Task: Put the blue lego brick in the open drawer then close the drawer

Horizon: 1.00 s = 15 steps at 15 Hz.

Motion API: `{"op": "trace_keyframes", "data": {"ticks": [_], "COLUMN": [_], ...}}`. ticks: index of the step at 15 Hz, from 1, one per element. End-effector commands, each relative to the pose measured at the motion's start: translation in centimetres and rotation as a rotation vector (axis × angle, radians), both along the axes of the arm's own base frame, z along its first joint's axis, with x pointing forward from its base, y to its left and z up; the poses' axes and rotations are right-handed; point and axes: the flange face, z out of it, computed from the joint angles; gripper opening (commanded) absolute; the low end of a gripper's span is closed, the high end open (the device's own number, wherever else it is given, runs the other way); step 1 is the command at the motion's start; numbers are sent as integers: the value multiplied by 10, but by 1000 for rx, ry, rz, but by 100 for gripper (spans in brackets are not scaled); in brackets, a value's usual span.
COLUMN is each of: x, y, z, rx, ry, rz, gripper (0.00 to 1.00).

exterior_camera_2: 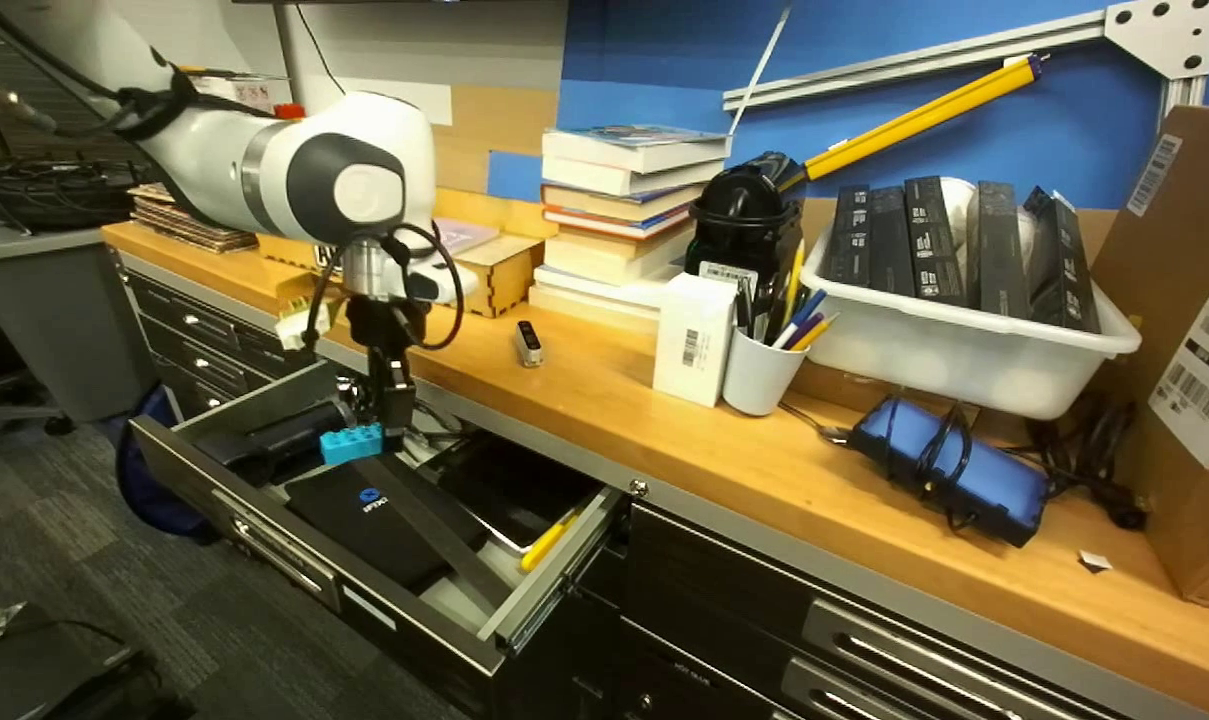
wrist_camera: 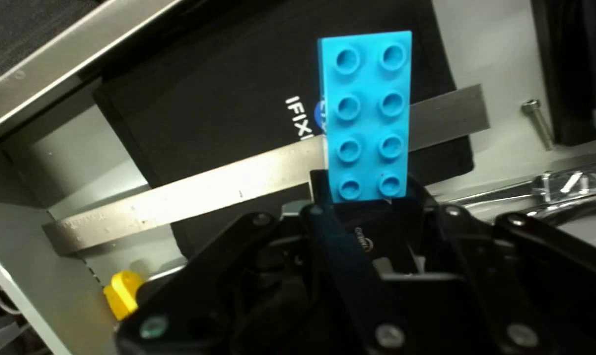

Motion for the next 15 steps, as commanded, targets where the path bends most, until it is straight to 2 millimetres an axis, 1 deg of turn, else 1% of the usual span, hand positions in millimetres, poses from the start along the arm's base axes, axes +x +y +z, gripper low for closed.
{"op": "trace_keyframes", "data": {"ticks": [1, 2, 3, 5, 6, 7, 8, 10, 12, 13, 14, 15], "x": [-14, -17, -20, -33, -47, -63, -78, -112, -140, -150, -107, -114], "y": [-29, -34, -36, -35, -33, -32, -32, -33, -35, -36, -33, -33], "z": [-6, -9, -8, -5, -5, -6, -9, -9, -4, -2, 17, 27], "rx": [44, 66, 96, 134, 140, 144, 149, 158, 157, 154, 161, 162], "ry": [-40, -48, -72, -123, -137, -134, -124, -162, -238, -273, -315, -365], "rz": [-101, -114, -125, -130, -125, -122, -124, -141, -157, -163, -176, -187], "gripper": [62, 62, 67, 83, 92, 98, 100, 100, 100, 100, 100, 99]}}
